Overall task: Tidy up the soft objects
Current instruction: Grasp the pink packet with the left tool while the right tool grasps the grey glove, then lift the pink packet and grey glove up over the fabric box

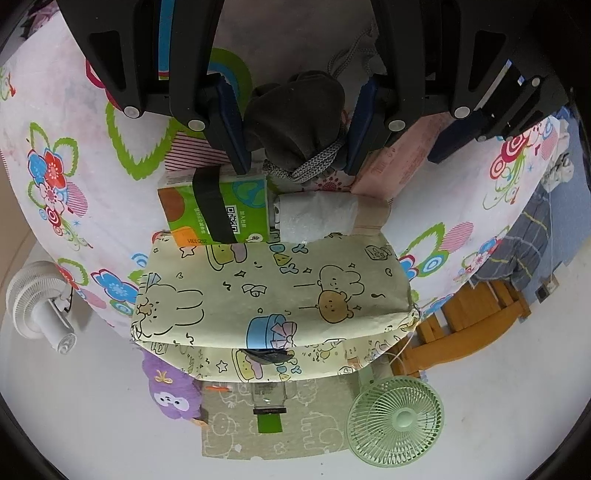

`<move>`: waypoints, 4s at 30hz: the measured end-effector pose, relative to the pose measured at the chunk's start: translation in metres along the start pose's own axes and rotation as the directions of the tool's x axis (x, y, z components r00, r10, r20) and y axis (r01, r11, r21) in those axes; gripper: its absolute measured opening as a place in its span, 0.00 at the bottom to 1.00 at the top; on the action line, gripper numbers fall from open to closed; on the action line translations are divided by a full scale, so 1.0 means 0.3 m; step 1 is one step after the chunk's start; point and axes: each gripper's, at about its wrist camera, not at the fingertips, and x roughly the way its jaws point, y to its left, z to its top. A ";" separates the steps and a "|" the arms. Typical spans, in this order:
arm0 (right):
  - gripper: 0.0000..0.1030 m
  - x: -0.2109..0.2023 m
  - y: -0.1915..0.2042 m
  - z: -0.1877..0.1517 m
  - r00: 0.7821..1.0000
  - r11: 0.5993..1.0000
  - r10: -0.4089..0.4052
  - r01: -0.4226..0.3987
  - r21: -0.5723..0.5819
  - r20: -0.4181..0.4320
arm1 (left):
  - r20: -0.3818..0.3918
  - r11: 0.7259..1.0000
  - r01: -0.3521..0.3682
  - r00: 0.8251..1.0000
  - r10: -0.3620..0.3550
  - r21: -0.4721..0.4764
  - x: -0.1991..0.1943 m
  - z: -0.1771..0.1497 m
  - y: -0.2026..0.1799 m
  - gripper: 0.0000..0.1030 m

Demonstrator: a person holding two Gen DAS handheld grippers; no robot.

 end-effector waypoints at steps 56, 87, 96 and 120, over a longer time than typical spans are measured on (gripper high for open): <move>0.54 -0.426 -0.101 0.196 0.963 0.999 0.018 -0.031 0.043 0.268 | 0.248 1.000 0.019 0.968 -0.023 0.018 -0.366 0.233 -0.204 0.39; 0.54 -0.313 -0.157 0.406 0.959 0.999 -0.007 -0.008 0.052 0.285 | 0.262 0.999 0.013 0.965 -0.022 0.035 -0.249 0.434 -0.224 0.39; 0.54 -0.225 -0.167 0.470 0.961 0.999 -0.010 -0.004 0.048 0.278 | 0.257 1.000 0.005 0.966 -0.011 0.022 -0.162 0.499 -0.206 0.39; 0.54 0.051 -0.203 0.540 0.975 0.994 0.093 -0.101 0.030 0.204 | 0.168 1.000 -0.019 0.985 0.022 -0.019 0.076 0.540 -0.160 0.46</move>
